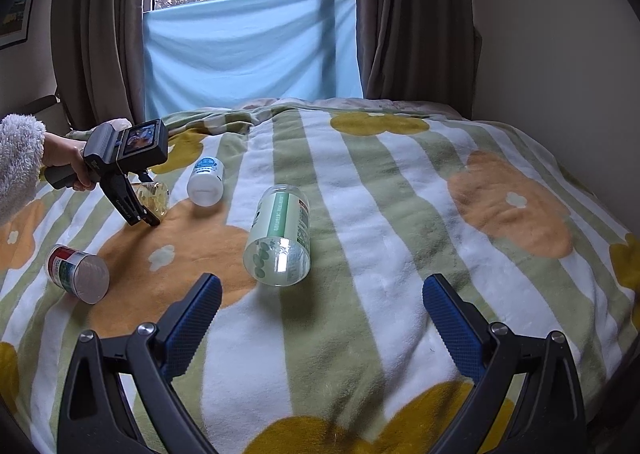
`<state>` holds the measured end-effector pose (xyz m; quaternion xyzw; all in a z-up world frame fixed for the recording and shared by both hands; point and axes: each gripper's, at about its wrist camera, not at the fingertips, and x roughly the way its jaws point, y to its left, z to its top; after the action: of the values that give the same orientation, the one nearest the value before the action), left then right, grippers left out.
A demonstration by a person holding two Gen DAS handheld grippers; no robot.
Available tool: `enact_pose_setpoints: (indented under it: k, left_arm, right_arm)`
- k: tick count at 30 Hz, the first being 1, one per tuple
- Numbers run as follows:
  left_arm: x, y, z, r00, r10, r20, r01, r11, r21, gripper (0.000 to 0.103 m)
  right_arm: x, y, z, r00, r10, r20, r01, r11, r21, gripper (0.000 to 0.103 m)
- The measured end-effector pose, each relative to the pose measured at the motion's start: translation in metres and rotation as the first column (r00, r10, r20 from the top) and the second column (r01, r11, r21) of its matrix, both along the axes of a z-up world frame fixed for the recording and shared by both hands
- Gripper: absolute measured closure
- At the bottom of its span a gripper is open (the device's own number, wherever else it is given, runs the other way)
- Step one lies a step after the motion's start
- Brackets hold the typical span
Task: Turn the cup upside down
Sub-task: 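Lift the jar with the left tool and set it down on its side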
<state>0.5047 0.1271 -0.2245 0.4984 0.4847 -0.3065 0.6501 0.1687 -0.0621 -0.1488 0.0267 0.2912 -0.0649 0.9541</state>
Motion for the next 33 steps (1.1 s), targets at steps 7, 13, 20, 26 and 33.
enact_pose_setpoints:
  k: [7, 13, 20, 26, 33]
  left_arm:
    - [-0.024, -0.005, 0.01, 1.0, -0.016, 0.013, 0.016, 1.0, 0.012, 0.035]
    - [-0.079, -0.024, 0.039, 0.995, -0.097, 0.03, 0.097, 0.995, 0.002, 0.035]
    - [-0.192, -0.069, 0.066, 0.965, -0.262, 0.027, 0.263, 0.965, -0.014, 0.035]
    - [-0.253, -0.091, 0.043, 0.976, -0.216, -0.035, 0.216, 0.976, 0.018, 0.035]
    - [-0.267, -0.089, 0.006, 0.995, -0.093, -0.048, 0.094, 0.995, 0.031, 0.035]
  right_arm:
    - [-0.004, 0.001, 0.004, 1.0, 0.006, 0.012, -0.006, 1.0, 0.012, 0.003]
    - [-0.013, -0.001, 0.017, 0.999, 0.012, 0.043, -0.014, 0.999, 0.034, 0.002]
    - [-0.041, -0.005, 0.039, 0.996, 0.027, 0.087, -0.033, 0.997, 0.065, 0.002]
    - [-0.076, -0.011, 0.054, 0.993, 0.035, 0.113, -0.046, 0.995, 0.089, 0.002]
    - [-0.111, -0.023, 0.063, 0.992, 0.03, 0.118, -0.044, 0.993, 0.113, 0.002]
